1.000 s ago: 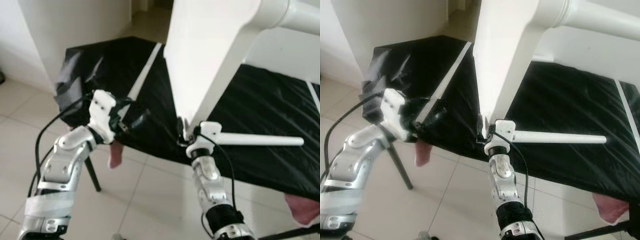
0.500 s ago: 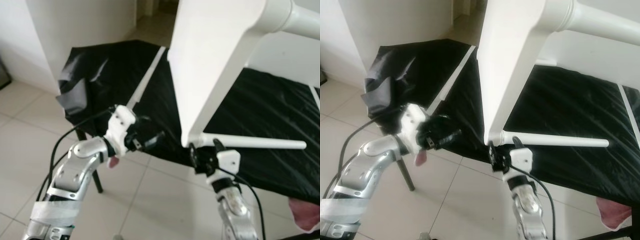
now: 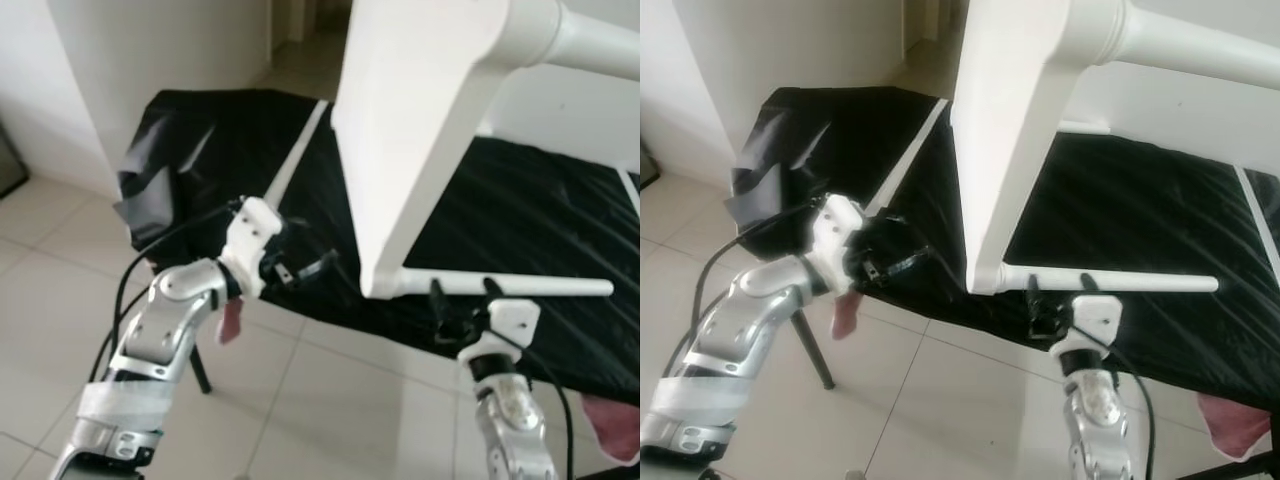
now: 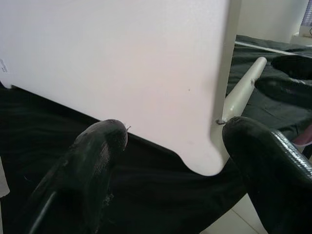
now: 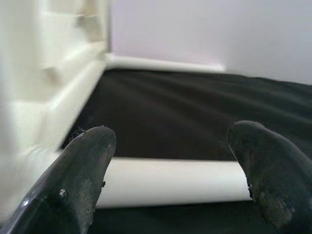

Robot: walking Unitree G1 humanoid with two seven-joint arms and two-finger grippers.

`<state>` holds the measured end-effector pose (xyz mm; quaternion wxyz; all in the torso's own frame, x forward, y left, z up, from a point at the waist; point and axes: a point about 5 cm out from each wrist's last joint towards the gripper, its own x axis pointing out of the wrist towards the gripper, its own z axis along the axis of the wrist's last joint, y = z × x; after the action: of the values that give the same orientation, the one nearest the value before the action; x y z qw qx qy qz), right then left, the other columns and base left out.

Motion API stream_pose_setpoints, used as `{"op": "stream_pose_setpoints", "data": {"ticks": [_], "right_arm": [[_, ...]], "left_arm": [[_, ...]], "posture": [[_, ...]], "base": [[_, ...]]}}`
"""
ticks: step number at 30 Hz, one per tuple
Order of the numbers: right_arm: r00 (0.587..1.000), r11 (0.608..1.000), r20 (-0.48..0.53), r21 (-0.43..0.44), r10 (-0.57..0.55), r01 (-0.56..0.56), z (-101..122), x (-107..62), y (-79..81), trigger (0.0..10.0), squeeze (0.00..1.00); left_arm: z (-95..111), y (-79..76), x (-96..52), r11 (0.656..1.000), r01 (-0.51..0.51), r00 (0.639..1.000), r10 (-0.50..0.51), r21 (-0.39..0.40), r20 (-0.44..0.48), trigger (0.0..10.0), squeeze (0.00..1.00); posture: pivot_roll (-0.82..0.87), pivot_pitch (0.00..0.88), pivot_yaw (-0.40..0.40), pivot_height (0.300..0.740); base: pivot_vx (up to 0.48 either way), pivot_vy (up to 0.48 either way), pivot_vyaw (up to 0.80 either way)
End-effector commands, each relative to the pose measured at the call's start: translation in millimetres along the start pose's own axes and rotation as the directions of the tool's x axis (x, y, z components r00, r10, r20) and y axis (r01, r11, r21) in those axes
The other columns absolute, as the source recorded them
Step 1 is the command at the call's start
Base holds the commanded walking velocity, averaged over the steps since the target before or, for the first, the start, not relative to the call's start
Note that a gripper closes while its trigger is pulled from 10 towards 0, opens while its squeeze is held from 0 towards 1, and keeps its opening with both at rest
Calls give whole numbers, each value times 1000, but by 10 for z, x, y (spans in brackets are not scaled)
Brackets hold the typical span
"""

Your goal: Building children table

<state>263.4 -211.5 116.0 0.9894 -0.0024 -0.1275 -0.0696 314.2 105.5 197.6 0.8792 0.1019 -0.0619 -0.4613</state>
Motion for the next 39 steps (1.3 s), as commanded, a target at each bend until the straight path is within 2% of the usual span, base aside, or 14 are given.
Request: {"op": "stream_pose_setpoints", "data": {"ticks": [1,5,7,8,11,13,17,19,21,25,31,34,36,39], "right_arm": [[992,994,-60,-1,-108,108,-95,24,-178,10000,0],[975,977,-68,-2,-213,213,-119,122,-368,10000,0],[956,959,-67,-1,-284,285,-101,220,-526,10000,0],[956,959,-67,-1,-284,285,-101,220,-526,10000,0],[939,941,-54,-8,-339,339,-48,365,-668,10000,0],[937,938,-58,-6,-346,346,-31,419,-696,10000,0],[911,916,-107,-79,-399,392,-43,541,-755,10000,0],[905,912,-113,-81,-410,403,-47,555,-765,10000,0],[884,903,-182,-85,-430,422,-86,621,-788,10000,0],[851,887,-251,-109,-461,449,-129,706,-840,10000,0],[821,855,-242,-104,-518,508,-75,774,-926,10000,0],[826,858,-237,-99,-512,504,-31,821,-945,10000,0],[825,861,-253,-98,-506,499,-24,845,-956,10000,0],[794,855,-324,-124,-515,504,-30,894,-996,10000,0]], "left_arm": [[12,-35,72,999,42,999,-42,-3,-4,10000,0],[-31,-91,153,996,70,997,-71,-47,-20,10000,0],[-47,-225,238,988,146,989,-147,-55,-16,10000,0],[-47,-225,238,988,146,989,-147,-55,-16,10000,0],[-39,-515,334,946,322,946,-323,-43,-9,10000,0],[-32,-606,370,928,371,929,-371,-36,-8,10000,0],[7,-637,494,918,394,919,-394,-54,3,10000,0],[12,-642,504,915,401,916,-401,-50,2,10000,0],[52,-664,564,901,431,902,-431,-48,9,10000,0],[117,-693,639,880,474,881,-474,-23,7,10000,0],[133,-674,751,887,461,887,-461,-15,3,10000,0],[143,-661,801,891,454,891,-454,-10,7,10000,0],[148,-646,836,896,443,896,-443,2,6,10000,0],[163,-578,924,916,401,916,-401,35,-3,10000,0]], "posture": [[71,21,-35,740],[71,20,-28,740],[72,18,-26,740],[72,18,-26,740],[71,20,-22,740],[71,20,-22,740],[70,25,-16,740],[70,25,-16,740],[71,26,-13,740],[76,27,-6,740],[77,25,4,740],[75,25,6,740],[73,25,7,740],[66,28,12,740]], "base": [[0,0,0],[0,0,0],[0,0,0],[0,0,0],[0,0,0],[0,0,0],[0,0,0],[0,0,0],[0,0,0],[0,0,0],[0,0,0],[0,0,0],[0,0,0],[0,0,0]]}}
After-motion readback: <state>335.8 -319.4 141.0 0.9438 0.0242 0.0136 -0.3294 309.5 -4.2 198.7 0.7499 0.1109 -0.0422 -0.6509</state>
